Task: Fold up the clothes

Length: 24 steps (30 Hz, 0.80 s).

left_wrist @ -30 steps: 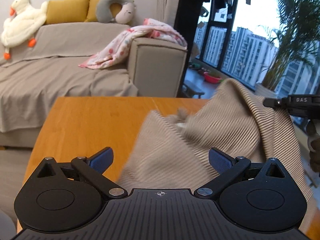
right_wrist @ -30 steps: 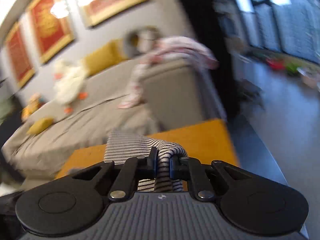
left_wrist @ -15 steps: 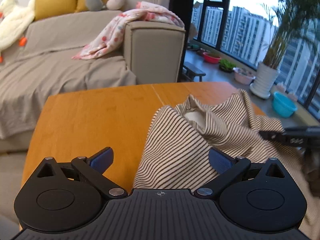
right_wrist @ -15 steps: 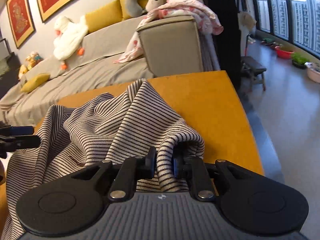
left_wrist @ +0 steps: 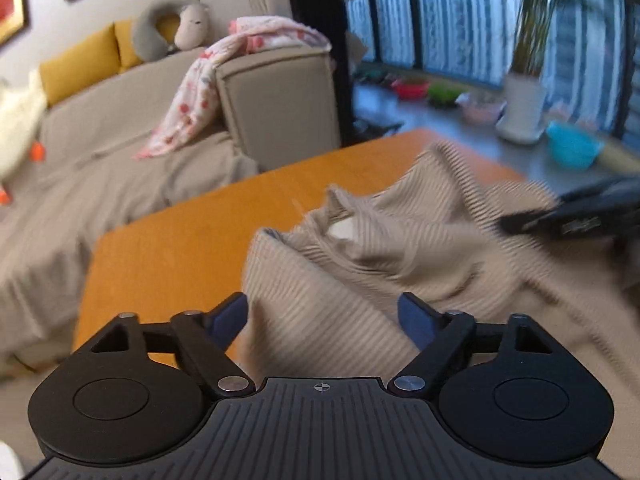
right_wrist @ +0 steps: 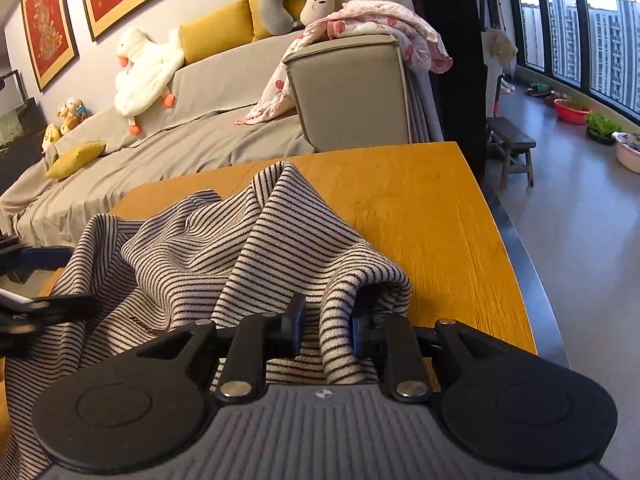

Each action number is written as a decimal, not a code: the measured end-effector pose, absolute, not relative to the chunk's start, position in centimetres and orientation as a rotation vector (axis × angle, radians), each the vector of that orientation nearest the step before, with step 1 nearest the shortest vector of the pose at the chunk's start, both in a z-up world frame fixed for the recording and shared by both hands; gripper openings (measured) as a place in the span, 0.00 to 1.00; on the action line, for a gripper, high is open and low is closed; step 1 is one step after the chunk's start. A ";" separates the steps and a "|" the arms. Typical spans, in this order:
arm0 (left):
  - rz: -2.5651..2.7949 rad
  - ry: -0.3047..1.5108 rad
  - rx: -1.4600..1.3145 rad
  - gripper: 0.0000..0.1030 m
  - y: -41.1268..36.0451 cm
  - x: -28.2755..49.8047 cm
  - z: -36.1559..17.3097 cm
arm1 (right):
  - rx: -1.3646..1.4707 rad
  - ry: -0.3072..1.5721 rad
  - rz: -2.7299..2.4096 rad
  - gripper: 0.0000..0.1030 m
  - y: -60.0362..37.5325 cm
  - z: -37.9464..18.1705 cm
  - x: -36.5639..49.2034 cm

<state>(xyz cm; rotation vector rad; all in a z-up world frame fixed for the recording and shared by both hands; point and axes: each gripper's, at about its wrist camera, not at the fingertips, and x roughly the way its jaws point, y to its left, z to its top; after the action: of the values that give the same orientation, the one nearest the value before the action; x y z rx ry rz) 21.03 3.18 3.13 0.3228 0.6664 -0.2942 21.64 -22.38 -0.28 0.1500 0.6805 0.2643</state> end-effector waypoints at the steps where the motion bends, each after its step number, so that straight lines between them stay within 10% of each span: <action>1: -0.291 0.683 0.335 0.40 3.3 21.7 2.9 | 0.152 0.679 0.264 0.22 -22.4 -0.3 21.6; 7: -0.015 0.653 0.352 0.08 10.4 25.4 3.0 | 0.164 0.676 0.261 0.22 -22.6 -0.5 21.4; 10: 0.082 0.673 0.262 0.08 14.2 26.2 3.1 | 0.161 0.676 0.259 0.22 -22.6 -0.5 21.4; 15: -0.049 0.666 0.047 0.30 15.9 23.2 4.8 | 0.072 0.654 0.255 0.35 -21.9 0.5 21.1; 20: -0.236 0.622 -0.051 0.73 14.6 19.5 6.4 | -0.153 0.527 0.333 0.40 -18.6 5.1 19.6; 24: -0.306 0.621 -0.037 0.75 12.5 18.6 6.3 | -0.320 0.462 0.286 0.35 -14.6 7.0 20.5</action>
<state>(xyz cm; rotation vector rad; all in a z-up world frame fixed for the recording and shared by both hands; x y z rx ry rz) 18.56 12.51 6.30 -0.0370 0.6209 -0.3059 20.50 -14.64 6.99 -0.3201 0.4625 0.2865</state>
